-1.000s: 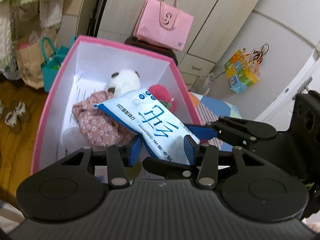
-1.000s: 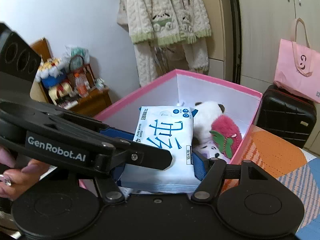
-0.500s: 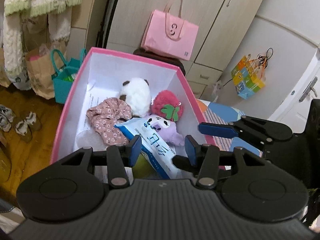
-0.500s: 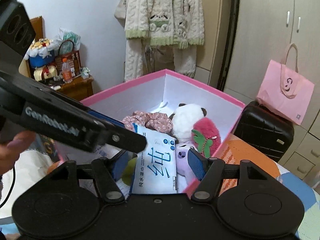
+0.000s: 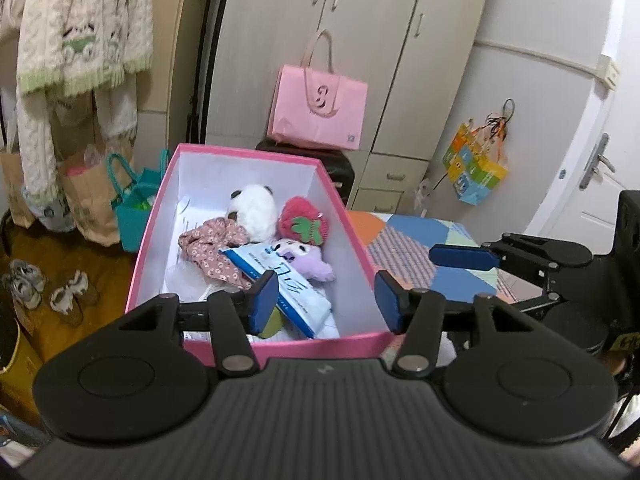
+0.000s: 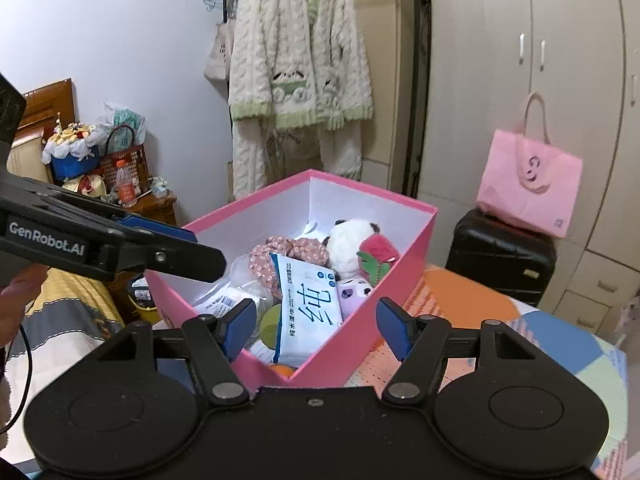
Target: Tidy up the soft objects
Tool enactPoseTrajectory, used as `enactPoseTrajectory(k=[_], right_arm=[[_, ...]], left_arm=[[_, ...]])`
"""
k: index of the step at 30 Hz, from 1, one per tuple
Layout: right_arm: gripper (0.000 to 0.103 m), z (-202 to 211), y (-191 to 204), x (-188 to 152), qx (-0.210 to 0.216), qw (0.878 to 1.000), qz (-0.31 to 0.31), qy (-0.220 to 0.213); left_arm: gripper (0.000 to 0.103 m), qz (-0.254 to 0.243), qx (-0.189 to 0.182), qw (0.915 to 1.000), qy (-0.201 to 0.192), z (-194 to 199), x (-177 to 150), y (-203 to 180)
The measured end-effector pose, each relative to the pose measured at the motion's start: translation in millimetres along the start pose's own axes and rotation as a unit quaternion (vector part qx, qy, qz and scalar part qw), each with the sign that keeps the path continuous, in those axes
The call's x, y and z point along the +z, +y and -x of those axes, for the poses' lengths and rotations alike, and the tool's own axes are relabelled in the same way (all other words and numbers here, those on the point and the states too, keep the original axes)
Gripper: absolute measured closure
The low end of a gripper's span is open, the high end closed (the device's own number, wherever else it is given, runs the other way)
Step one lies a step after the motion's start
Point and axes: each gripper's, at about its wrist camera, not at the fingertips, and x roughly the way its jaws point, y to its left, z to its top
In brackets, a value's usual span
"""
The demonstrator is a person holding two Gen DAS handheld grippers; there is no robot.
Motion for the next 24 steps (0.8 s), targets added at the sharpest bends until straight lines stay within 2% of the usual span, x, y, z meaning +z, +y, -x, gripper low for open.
enactPoseTrajectory(k=[6, 14, 19, 24], right_arm=[[0.028, 41.8, 7.4, -8.8, -0.025, 0.999, -0.002, -0.027], [0.023, 83.5, 6.2, -20.7, -0.090, 0.994, -0.046, -0.052], [0.020, 113.4, 11.2, -36.2, -0.138, 0.984, -0.070, -0.083], [0.009, 133.6, 13.4, -47.8, -0.167, 0.979, -0.076, -0.090]], left_arm=[[0.048, -0.039, 0.008, 0.9986, -0.034, 32.0, -13.8, -28.3], [0.046, -0.068, 0.000, 0.9956, -0.064, 60.1, -29.5, -59.0], [0.043, -0.052, -0.001, 0.9958, -0.075, 64.2, -43.2, -65.1], [0.041, -0.038, 0.018, 0.9961, -0.077, 61.3, -50.2, -68.0]])
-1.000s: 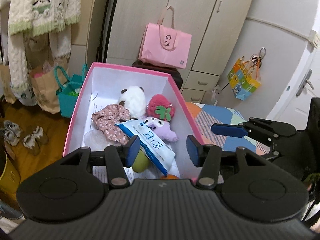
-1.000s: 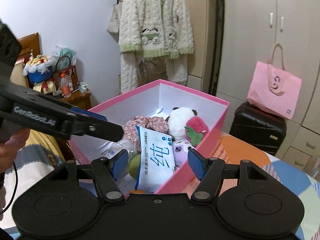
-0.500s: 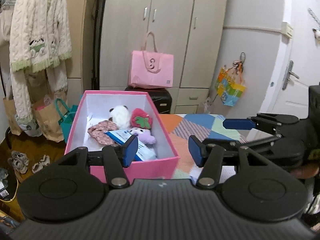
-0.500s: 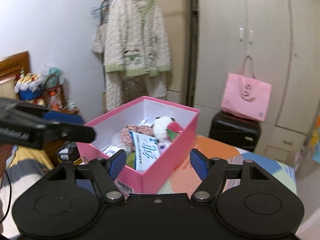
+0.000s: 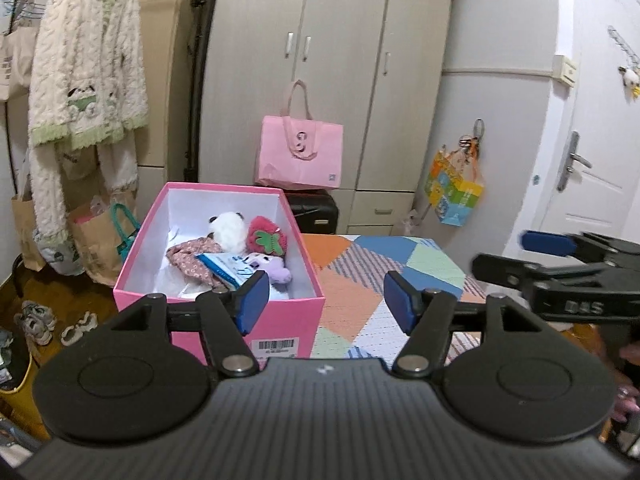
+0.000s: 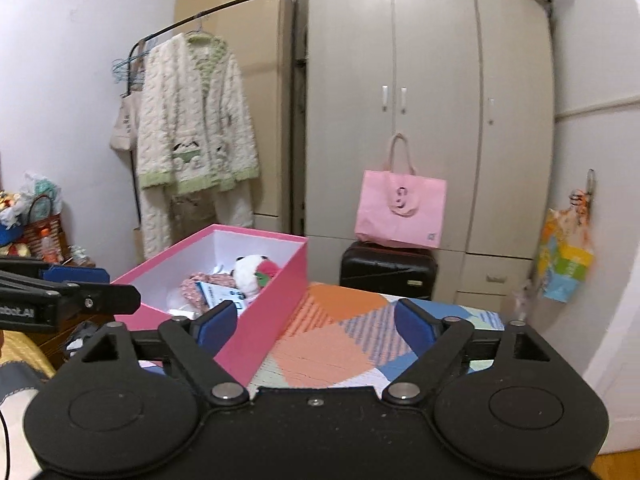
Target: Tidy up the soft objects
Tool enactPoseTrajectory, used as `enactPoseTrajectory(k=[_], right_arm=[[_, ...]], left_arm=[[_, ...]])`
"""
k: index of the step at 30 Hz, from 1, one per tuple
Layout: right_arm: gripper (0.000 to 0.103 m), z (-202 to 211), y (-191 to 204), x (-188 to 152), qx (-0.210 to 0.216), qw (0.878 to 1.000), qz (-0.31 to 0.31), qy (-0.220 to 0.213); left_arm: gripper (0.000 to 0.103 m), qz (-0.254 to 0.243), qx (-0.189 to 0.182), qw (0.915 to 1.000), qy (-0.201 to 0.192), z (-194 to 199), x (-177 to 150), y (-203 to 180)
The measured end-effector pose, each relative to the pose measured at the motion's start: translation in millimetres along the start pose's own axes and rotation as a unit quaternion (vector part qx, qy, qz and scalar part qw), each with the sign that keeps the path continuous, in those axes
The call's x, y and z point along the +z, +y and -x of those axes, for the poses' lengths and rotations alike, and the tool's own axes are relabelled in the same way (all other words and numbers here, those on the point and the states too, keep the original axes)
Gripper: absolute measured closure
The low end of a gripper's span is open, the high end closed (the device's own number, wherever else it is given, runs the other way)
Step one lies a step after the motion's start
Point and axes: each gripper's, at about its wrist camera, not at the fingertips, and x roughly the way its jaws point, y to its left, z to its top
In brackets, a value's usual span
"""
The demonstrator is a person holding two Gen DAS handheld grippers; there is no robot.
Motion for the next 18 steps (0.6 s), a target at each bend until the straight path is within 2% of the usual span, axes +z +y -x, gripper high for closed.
enactPoseTrajectory(k=[3, 5, 10, 12, 14, 18], right_arm=[[0.003, 2.0, -2.1, -4.6, -0.011, 1.000, -0.009, 0.006], [0.002, 1.1, -2.3, -9.8, -0.022, 1.000, -0.010, 0.012], [0.001, -0.8, -1.6, -19.4, -0.063, 0.998, -0.009, 0.027], [0.001, 0.2, -1.5, -21.4, -0.061, 0.998, -0.007, 0.035], [0.001, 1.8, -3.9, -22.7, -0.059, 0.997, -0.014, 0.040], [0.001, 7.2, -6.9, -27.0, -0.060, 0.997, -0.025, 0.043]], left_arm=[[0.040, -0.004, 0.019, 0.9998, -0.010, 1.5, -3.8, -3.1], [0.032, -0.004, 0.027, 0.9995, -0.016, 2.1, -6.0, -4.6], [0.022, -0.016, 0.057, 0.9980, -0.023, 0.1, -12.6, -9.9], [0.018, -0.013, 0.058, 0.9979, -0.025, 0.2, -14.5, -10.3], [0.009, -0.008, 0.060, 0.9979, -0.023, 0.5, -15.9, -9.9], [0.007, -0.012, 0.077, 0.9967, -0.023, 0.6, -18.4, -10.4]])
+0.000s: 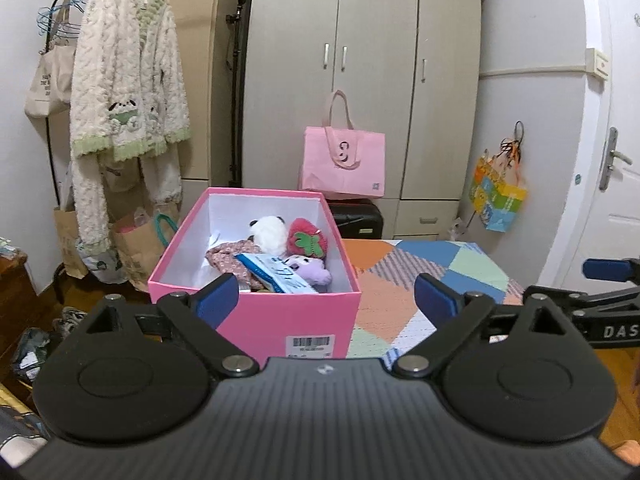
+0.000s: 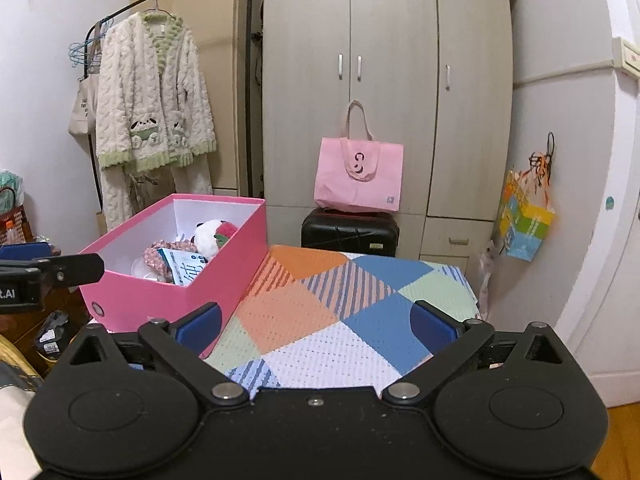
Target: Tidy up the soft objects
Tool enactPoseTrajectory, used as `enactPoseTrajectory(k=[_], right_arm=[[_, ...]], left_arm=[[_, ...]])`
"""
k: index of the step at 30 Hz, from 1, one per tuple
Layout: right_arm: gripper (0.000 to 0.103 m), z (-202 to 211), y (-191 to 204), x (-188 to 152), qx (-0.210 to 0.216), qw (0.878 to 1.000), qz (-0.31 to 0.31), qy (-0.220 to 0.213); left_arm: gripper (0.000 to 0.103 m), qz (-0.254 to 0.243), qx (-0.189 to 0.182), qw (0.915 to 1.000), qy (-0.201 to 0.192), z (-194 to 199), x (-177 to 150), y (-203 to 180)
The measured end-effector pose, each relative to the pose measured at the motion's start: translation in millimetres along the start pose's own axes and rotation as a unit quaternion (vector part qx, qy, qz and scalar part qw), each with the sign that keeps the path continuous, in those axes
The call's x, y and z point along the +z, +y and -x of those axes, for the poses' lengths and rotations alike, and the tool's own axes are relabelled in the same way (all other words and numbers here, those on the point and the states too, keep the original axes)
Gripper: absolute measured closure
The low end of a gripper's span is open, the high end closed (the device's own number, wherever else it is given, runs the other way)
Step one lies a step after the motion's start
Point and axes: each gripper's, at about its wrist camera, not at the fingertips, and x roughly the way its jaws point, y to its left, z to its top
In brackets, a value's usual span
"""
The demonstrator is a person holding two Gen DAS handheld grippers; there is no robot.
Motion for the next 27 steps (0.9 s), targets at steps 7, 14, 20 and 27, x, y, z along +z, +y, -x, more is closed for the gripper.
enactPoseTrajectory(k=[7, 14, 20, 27], right_arm=[[0.000, -1.5, -1.0, -2.0, -0.010, 1.000, -0.020, 0.018], [0.000, 0.2, 3.0, -1.6, -0.009, 1.000, -0.016, 0.020], [0.000, -3.7, 7.5, -5.6, -0.014, 1.000, -0.003, 0.025], [0.000, 1.1, 4.5, -8.1, -0.035, 0.999, -0.001, 0.018]], left_arm=[[0.000, -0.006, 0.007, 0.9999, -0.009, 0.0, -2.3, -0.1], [0.000, -0.019, 0.035, 0.9992, -0.009, -2.4, -2.8, -2.1], [0.000, -0.036, 0.035, 0.9987, -0.007, 0.8, -4.5, -9.8], [0.000, -0.037, 0.039, 0.9985, -0.008, 1.6, -7.7, -14.6]])
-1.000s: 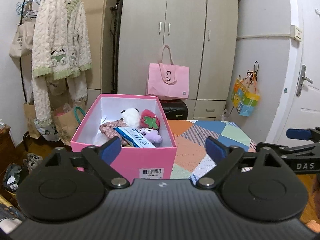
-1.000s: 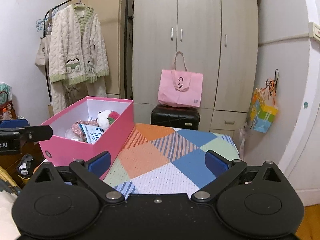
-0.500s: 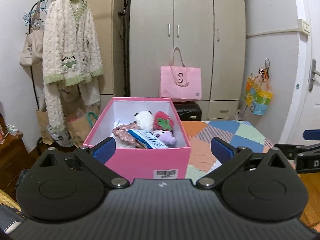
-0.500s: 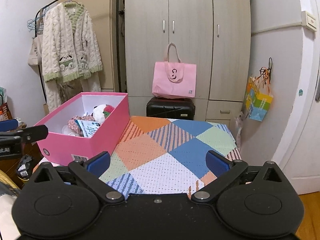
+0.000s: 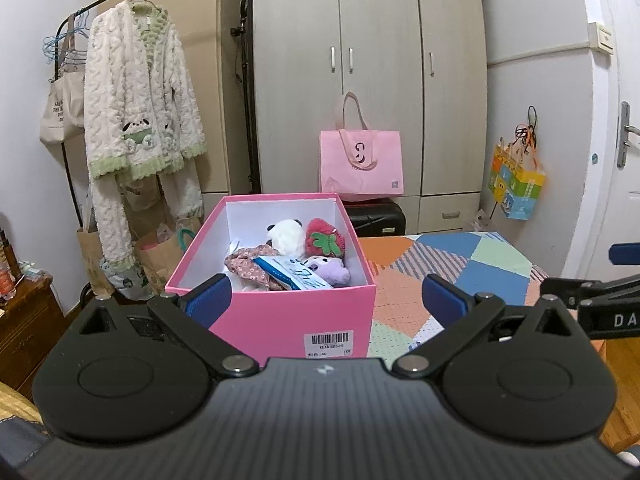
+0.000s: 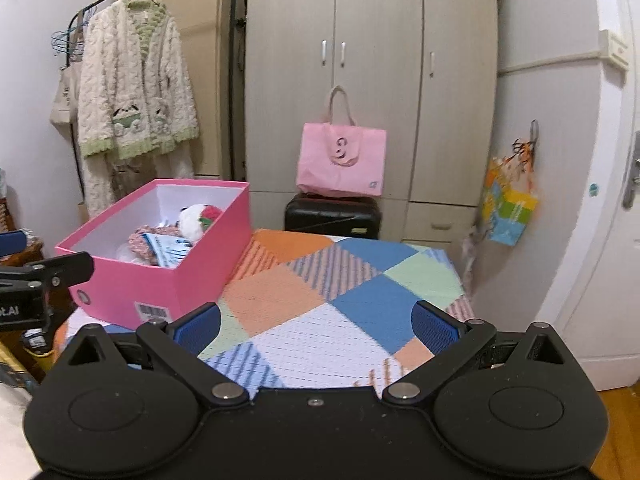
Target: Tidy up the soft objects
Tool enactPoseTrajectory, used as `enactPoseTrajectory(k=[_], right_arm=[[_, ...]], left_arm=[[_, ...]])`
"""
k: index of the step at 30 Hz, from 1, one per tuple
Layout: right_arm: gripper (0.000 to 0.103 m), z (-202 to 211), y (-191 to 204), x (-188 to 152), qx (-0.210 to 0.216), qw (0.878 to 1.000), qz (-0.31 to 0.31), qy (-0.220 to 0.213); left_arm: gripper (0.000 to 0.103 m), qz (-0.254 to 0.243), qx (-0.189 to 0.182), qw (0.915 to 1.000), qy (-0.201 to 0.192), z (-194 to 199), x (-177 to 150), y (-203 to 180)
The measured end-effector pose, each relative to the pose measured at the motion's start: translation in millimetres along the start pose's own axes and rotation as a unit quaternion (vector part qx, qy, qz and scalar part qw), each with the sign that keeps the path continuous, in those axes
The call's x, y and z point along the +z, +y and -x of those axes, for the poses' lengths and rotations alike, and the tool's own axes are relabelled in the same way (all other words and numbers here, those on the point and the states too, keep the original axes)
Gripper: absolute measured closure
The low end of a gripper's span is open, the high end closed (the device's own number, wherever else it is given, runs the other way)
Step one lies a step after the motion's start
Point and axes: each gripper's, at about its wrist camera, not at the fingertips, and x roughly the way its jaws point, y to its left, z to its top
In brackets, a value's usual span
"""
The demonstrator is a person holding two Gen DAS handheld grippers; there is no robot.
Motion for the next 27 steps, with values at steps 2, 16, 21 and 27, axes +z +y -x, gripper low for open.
enactPoseTrajectory(k=[2, 16, 21, 27], right_arm=[[0.000, 0.5, -1.5, -1.0, -0.010, 1.000, 0.001, -0.001], [0.000, 4.8, -4.7, -3.8, -0.042, 0.999, -0.013, -0.027], [0.000, 1.8, -7.8, 1.0, -0.052, 0.998, -0.019, -0.028], [0.000, 3.1, -8.0, 7.7, -0.026, 0.999, -0.015, -0.036]], left_arm=[[0.000, 0.004, 0.005, 1.0000, 0.004, -1.2, -0.4, 0.1], [0.000, 0.016, 0.017, 0.9996, 0.015, -7.2, -3.2, -0.3], [0.000, 0.020, 0.018, 0.9996, 0.009, -11.5, -1.3, -1.5], [0.000, -0.001, 0.020, 0.9998, 0.001, -15.7, 0.1, -6.9]])
